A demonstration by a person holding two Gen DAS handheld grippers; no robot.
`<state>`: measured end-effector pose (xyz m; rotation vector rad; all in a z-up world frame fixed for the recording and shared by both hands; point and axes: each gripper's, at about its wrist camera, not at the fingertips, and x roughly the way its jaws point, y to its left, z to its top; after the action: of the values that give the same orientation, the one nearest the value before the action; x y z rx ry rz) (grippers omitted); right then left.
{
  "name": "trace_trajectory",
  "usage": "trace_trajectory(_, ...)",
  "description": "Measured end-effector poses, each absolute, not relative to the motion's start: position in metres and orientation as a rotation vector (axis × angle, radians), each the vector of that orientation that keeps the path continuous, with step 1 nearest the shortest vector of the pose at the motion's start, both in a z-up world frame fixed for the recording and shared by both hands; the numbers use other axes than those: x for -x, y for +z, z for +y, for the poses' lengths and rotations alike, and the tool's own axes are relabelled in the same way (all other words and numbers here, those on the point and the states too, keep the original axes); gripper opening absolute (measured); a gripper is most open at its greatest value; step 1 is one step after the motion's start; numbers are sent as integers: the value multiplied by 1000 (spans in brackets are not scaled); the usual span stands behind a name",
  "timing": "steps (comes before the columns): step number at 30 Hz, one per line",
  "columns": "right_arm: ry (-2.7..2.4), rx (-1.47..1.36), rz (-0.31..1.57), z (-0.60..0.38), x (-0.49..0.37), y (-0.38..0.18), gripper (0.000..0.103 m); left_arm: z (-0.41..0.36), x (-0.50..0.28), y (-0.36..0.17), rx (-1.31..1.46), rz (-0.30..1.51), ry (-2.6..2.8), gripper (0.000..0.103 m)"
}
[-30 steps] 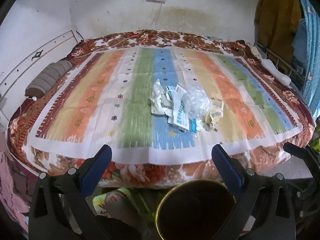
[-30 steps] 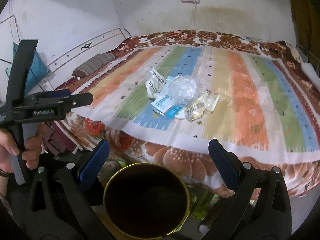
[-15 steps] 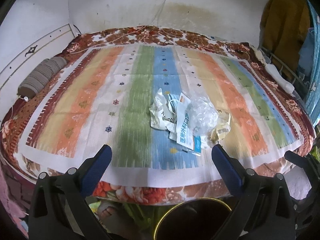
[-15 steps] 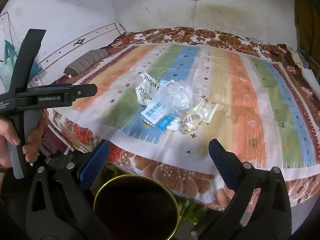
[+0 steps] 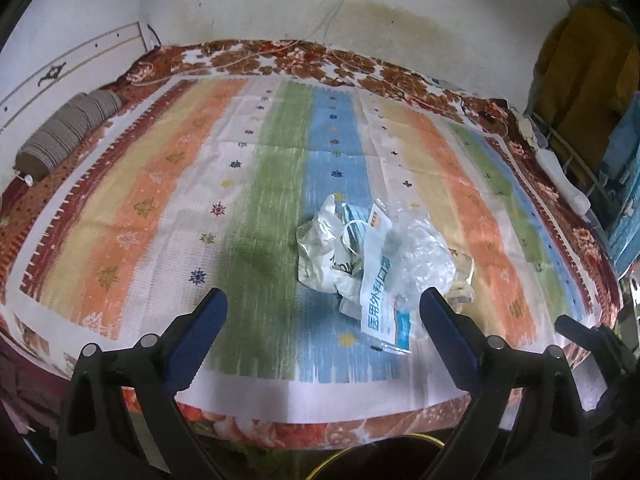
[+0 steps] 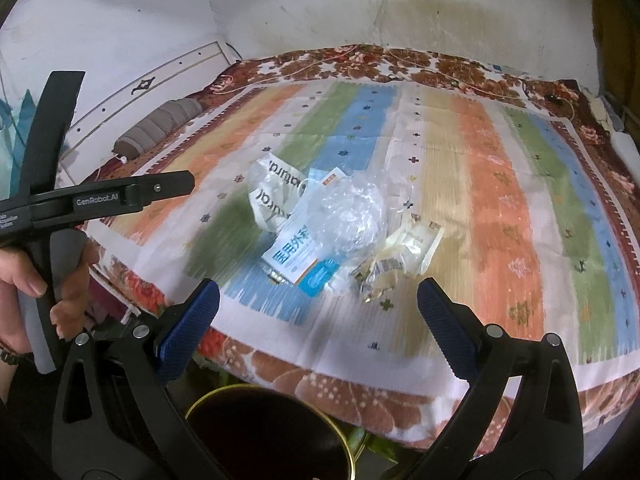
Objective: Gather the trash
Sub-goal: 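Move both tools forward over the trash pile on the bed, then grasp the white plastic bag with left tool while right tool grasps clear bubble plastic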
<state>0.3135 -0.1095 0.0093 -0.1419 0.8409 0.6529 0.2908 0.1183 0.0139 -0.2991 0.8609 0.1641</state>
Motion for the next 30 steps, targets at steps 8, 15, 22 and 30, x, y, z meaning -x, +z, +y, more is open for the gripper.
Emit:
trace_trajectory(8,659,149,867,-91,-344,-6,94,124,-318,-8,309,906,131,75)
trace_trajectory(15,640,130,909,-84,-376,-24,93,134,-339,-20,339,901,124,70)
trace_trajectory(22,635,113,932,-73,-403,-35,87,131,-364,-32,324,907,125,56)
trace_trajectory(30,633,119,963,-51,-425,-48,79,134,-386,-42,361,906,128,51)
